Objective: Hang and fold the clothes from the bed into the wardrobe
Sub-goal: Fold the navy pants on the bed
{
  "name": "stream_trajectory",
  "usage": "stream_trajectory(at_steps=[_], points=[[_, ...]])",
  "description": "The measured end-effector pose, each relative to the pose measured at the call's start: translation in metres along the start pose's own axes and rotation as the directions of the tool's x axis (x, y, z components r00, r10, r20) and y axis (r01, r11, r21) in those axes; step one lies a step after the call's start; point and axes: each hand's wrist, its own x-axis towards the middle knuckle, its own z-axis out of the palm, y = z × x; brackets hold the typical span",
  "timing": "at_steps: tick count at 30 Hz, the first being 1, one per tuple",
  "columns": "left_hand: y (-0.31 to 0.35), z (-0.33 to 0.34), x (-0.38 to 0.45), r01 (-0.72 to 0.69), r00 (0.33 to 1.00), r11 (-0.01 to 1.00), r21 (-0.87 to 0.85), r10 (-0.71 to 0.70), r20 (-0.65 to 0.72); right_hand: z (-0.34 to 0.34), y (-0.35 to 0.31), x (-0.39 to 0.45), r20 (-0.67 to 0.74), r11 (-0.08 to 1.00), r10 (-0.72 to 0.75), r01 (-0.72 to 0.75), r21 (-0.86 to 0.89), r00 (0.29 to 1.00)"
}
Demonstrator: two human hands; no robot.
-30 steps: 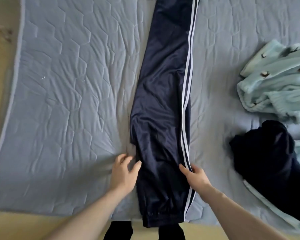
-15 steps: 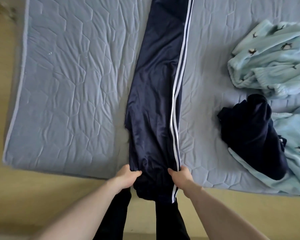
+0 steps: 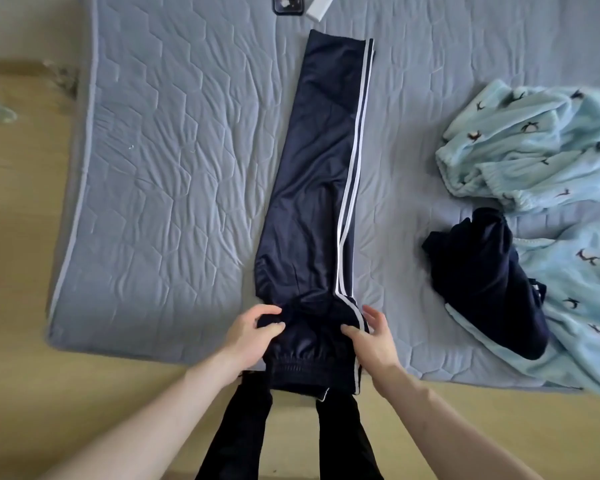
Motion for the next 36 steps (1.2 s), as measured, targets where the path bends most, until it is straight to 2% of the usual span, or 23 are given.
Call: stream_trajectory(at_steps=[2, 5, 8, 10, 11, 14, 17, 18, 20, 22, 28, 33, 36], points=[[0.042, -0.011, 0.006, -0.046, 0.999, 0.994, -0.097, 0.046, 0.005, -0.003, -0.037, 0.010, -0.011, 0.996, -0.007, 0.007, 0.090, 1.000], [0.101, -0.027, 0.025, -0.003, 0.999, 0.946, -0.324, 0.018, 0.045, -0.006, -0.092, 0.028, 0.015, 0.955, 0.023, -0.027, 0.297, 1.000], [0.151, -0.046, 0.050, 0.050, 0.996, 0.837, -0.545, -0.003, 0.087, -0.009, -0.146, 0.050, 0.014, 0.920, 0.026, -0.029, 0.391, 1.000], [0.170, -0.056, 0.068, 0.047, 0.998, 0.793, -0.608, -0.006, 0.068, -0.007, -0.170, 0.062, 0.015, 0.894, 0.019, -0.024, 0.448, 1.000], [0.176, -0.059, 0.078, 0.039, 0.999, 0.793, -0.608, -0.011, 0.050, -0.005, -0.180, 0.067, -0.001, 0.911, -0.005, 0.005, 0.413, 1.000], [0.177, -0.060, 0.104, 0.038, 0.998, 0.878, -0.477, -0.056, -0.024, 0.006, -0.191, 0.085, -0.007, 0.981, -0.145, 0.144, 0.130, 0.989], [0.153, -0.059, 0.133, 0.040, 0.982, 0.992, -0.120, -0.062, -0.180, 0.014, -0.171, 0.114, -0.122, 0.994, -0.092, 0.084, -0.070, 0.988], [0.142, -0.059, 0.141, 0.055, 0.972, 0.998, 0.021, -0.049, -0.229, 0.017, -0.163, 0.119, -0.164, 0.990, -0.066, 0.044, -0.133, 0.984], [0.119, -0.059, 0.152, 0.099, 0.968, 0.970, 0.221, -0.042, -0.248, 0.024, -0.142, 0.127, -0.159, 0.950, -0.082, 0.029, -0.312, 0.984], [0.096, -0.058, 0.163, 0.141, 0.973, 0.962, 0.234, -0.091, -0.212, 0.030, -0.124, 0.133, -0.158, 0.922, -0.096, 0.028, -0.387, 0.983], [0.055, -0.039, 0.183, 0.174, 0.983, 0.977, 0.119, -0.166, -0.075, 0.038, -0.089, 0.155, -0.099, 0.941, -0.063, 0.026, -0.337, 0.993], [0.051, -0.023, 0.182, 0.082, 0.975, 0.992, 0.099, -0.059, -0.216, 0.037, -0.077, 0.162, -0.050, 0.971, -0.034, 0.022, -0.236, 0.998], [0.048, -0.018, 0.161, 0.084, 0.975, 0.983, 0.166, -0.047, -0.215, 0.031, -0.066, 0.151, -0.059, 0.975, 0.003, -0.016, -0.222, 0.998]])
